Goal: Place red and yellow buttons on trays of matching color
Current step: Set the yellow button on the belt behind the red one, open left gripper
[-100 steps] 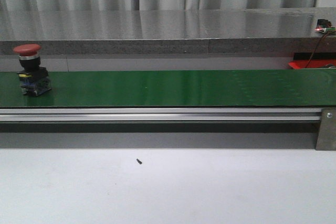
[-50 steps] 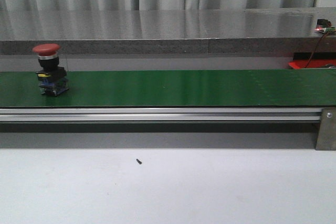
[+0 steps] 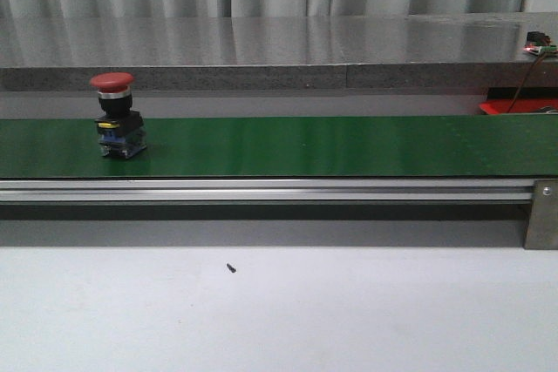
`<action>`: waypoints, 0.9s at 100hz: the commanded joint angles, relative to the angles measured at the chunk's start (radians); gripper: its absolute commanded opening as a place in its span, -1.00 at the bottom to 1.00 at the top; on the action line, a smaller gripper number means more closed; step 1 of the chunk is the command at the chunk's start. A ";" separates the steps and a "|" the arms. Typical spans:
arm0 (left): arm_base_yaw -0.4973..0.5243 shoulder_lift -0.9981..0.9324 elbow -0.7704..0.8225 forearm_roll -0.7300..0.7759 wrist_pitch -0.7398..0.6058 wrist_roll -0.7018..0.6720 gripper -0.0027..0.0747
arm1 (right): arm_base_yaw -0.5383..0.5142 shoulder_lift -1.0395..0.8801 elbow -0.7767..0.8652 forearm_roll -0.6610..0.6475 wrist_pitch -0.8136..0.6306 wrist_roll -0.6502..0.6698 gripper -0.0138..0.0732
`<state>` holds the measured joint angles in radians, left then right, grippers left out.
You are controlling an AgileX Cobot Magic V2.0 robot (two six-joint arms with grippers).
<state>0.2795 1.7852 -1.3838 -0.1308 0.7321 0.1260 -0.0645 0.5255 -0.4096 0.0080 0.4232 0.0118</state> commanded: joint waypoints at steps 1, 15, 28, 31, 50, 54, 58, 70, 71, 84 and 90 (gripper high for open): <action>-0.007 -0.065 -0.028 -0.058 -0.045 0.020 0.57 | -0.005 0.002 -0.025 -0.008 -0.071 0.000 -0.84; -0.007 -0.123 -0.028 -0.157 -0.038 0.079 0.56 | -0.005 0.002 -0.025 -0.008 -0.071 0.000 -0.84; -0.007 -0.191 -0.022 -0.183 -0.002 0.106 0.48 | -0.005 0.002 -0.025 -0.008 -0.071 0.000 -0.84; -0.007 -0.207 -0.015 -0.183 0.008 0.106 0.42 | -0.005 0.002 -0.025 -0.008 -0.071 0.000 -0.84; -0.007 -0.357 0.095 -0.199 0.012 0.142 -0.44 | -0.005 0.002 -0.025 -0.008 -0.071 0.000 -0.84; -0.007 -0.385 0.125 -0.203 0.012 0.147 -0.68 | -0.005 0.002 -0.025 -0.008 -0.071 0.000 -0.84; -0.007 -0.420 0.149 -0.211 0.012 0.147 -0.87 | -0.005 0.002 -0.025 -0.008 -0.071 0.000 -0.84; -0.013 -0.505 0.231 -0.219 0.012 0.150 -0.98 | -0.005 0.002 -0.025 -0.008 -0.071 0.000 -0.84; -0.015 -0.514 0.236 -0.219 0.012 0.150 -0.98 | -0.005 0.002 -0.025 -0.008 -0.071 0.000 -0.84; -0.056 -0.591 0.315 -0.219 0.009 0.150 -0.98 | -0.005 0.002 -0.025 -0.008 -0.071 0.000 -0.84; -0.086 -0.627 0.346 -0.219 0.001 0.150 -0.98 | -0.005 0.002 -0.025 -0.008 -0.071 0.000 -0.84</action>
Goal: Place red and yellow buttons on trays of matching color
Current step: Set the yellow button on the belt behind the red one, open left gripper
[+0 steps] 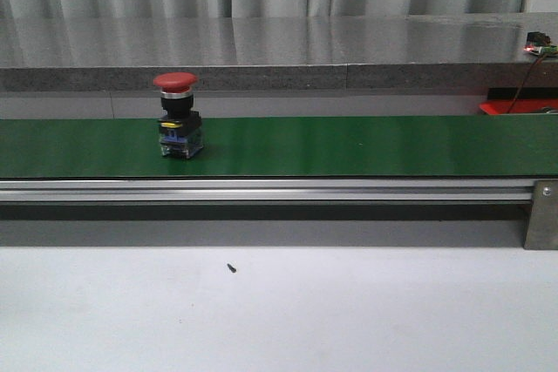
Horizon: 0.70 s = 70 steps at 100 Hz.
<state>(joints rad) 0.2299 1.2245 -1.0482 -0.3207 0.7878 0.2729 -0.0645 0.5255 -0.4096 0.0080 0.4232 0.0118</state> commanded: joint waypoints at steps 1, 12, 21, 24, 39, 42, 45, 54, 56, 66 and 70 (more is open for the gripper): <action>-0.040 -0.070 0.017 -0.029 -0.054 0.003 -0.98 | -0.005 0.002 -0.025 -0.008 -0.071 0.000 -0.84; -0.095 -0.128 0.066 -0.029 -0.075 0.003 -0.98 | 0.000 0.002 -0.025 -0.008 -0.071 0.000 -0.84; -0.134 -0.173 0.104 -0.029 -0.095 0.003 -0.98 | 0.000 0.002 -0.025 -0.008 -0.071 0.000 -0.84; -0.144 -0.186 0.114 -0.029 -0.095 0.003 -0.98 | 0.000 0.002 -0.025 -0.008 -0.071 0.000 -0.84; -0.202 -0.242 0.169 -0.026 -0.082 0.003 -0.98 | 0.000 0.002 -0.025 -0.008 -0.071 0.000 -0.84; -0.213 -0.257 0.181 -0.026 -0.082 0.003 -0.98 | 0.000 0.002 -0.025 -0.008 -0.071 0.000 -0.84; -0.223 -0.270 0.193 -0.028 -0.082 0.003 -0.98 | -0.001 0.002 -0.025 -0.008 -0.073 0.001 -0.84; -0.242 -0.324 0.236 -0.034 -0.088 -0.003 -0.98 | -0.001 0.002 -0.025 -0.008 -0.077 0.001 -0.84; -0.242 -0.338 0.247 -0.036 -0.095 -0.005 -0.98 | -0.001 0.002 -0.025 -0.008 -0.077 0.001 -0.84; -0.242 -0.405 0.293 -0.046 -0.109 -0.005 -0.98 | -0.001 0.002 -0.025 -0.008 -0.077 0.001 -0.84; -0.242 -0.433 0.307 -0.046 -0.109 -0.005 -0.98 | -0.001 0.002 -0.025 -0.008 -0.077 0.001 -0.84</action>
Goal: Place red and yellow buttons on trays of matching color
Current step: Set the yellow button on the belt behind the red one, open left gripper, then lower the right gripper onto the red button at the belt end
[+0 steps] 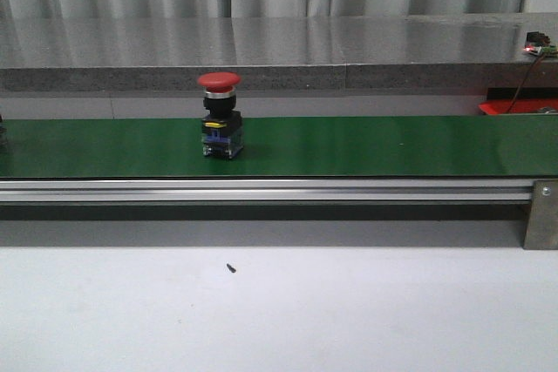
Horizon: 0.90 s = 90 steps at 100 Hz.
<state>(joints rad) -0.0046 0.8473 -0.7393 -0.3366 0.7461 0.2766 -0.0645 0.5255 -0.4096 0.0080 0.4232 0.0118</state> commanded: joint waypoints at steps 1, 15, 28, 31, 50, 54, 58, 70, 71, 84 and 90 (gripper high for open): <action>-0.008 -0.060 0.003 -0.030 -0.067 -0.008 -0.98 | -0.001 0.002 -0.025 -0.008 -0.077 0.001 -0.84; -0.008 -0.135 0.043 -0.030 -0.069 -0.008 -0.98 | -0.001 0.003 -0.036 -0.008 -0.069 0.001 -0.84; -0.008 -0.164 0.049 -0.030 -0.067 -0.008 -0.98 | -0.001 0.044 -0.107 -0.008 -0.017 0.000 -0.84; -0.008 -0.165 0.049 -0.030 -0.067 -0.008 -0.98 | -0.001 0.063 -0.138 -0.008 0.003 0.000 -0.84; -0.008 -0.165 0.049 -0.030 -0.064 -0.008 -0.98 | 0.009 0.226 -0.302 -0.001 0.105 -0.002 -0.84; -0.008 -0.165 0.049 -0.030 -0.064 -0.008 -0.98 | 0.021 0.261 -0.339 0.000 0.128 -0.002 -0.84; -0.008 -0.165 0.049 -0.030 -0.064 -0.008 -0.98 | 0.037 0.300 -0.370 0.001 0.150 -0.002 -0.84; -0.008 -0.162 0.049 -0.030 -0.064 -0.008 -0.98 | 0.115 0.406 -0.473 0.004 0.210 -0.002 -0.83; -0.008 -0.163 0.049 -0.030 -0.064 -0.008 -0.98 | 0.125 0.412 -0.485 0.004 0.215 -0.002 -0.83; -0.008 -0.163 0.049 -0.030 -0.064 -0.008 -0.98 | 0.213 0.533 -0.594 0.004 0.295 -0.002 -0.68; -0.008 -0.163 0.049 -0.030 -0.064 -0.008 -0.98 | 0.252 0.587 -0.651 0.005 0.325 -0.002 -0.50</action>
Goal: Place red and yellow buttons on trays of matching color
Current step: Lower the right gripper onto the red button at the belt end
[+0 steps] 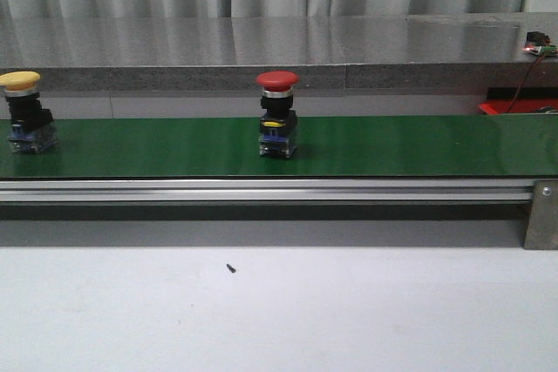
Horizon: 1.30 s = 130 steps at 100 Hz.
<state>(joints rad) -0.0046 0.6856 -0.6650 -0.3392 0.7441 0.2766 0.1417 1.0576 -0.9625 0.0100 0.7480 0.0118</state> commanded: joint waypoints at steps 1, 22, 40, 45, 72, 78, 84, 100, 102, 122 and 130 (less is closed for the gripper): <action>-0.008 -0.001 -0.025 -0.027 -0.062 -0.008 -0.98 | 0.050 0.069 -0.105 0.003 0.008 -0.002 -0.44; -0.008 -0.001 -0.025 -0.027 -0.062 -0.008 -0.98 | 0.153 0.264 -0.290 0.019 0.098 -0.002 0.54; -0.008 -0.001 -0.025 -0.027 -0.062 -0.008 -0.98 | 0.211 0.420 -0.470 0.088 0.234 0.002 0.65; -0.008 -0.001 -0.025 -0.027 -0.062 -0.008 -0.98 | 0.220 0.467 -0.517 0.115 0.272 0.024 0.65; -0.008 -0.001 -0.025 -0.027 -0.062 -0.008 -0.98 | 0.246 0.625 -0.697 0.143 0.364 0.222 0.65; -0.008 -0.001 -0.025 -0.027 -0.062 -0.008 -0.98 | 0.248 0.647 -0.714 0.143 0.363 0.244 0.65; -0.008 -0.001 -0.025 -0.027 -0.062 -0.008 -0.98 | 0.251 0.666 -0.730 0.143 0.357 0.267 0.65; -0.008 -0.001 -0.025 -0.027 -0.062 -0.008 -0.98 | 0.252 0.709 -0.744 0.143 0.338 0.298 0.65; -0.008 -0.001 -0.025 -0.027 -0.062 -0.008 -0.98 | 0.252 0.715 -0.744 0.143 0.335 0.302 0.65; -0.008 -0.001 -0.025 -0.027 -0.062 -0.008 -0.98 | 0.252 0.773 -0.744 0.120 0.315 0.306 0.65; -0.008 -0.001 -0.025 -0.027 -0.062 -0.008 -0.98 | 0.251 0.787 -0.744 0.094 0.315 0.308 0.61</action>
<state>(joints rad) -0.0046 0.6856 -0.6650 -0.3392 0.7441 0.2766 0.3936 1.8836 -1.6733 0.1280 1.0939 0.3164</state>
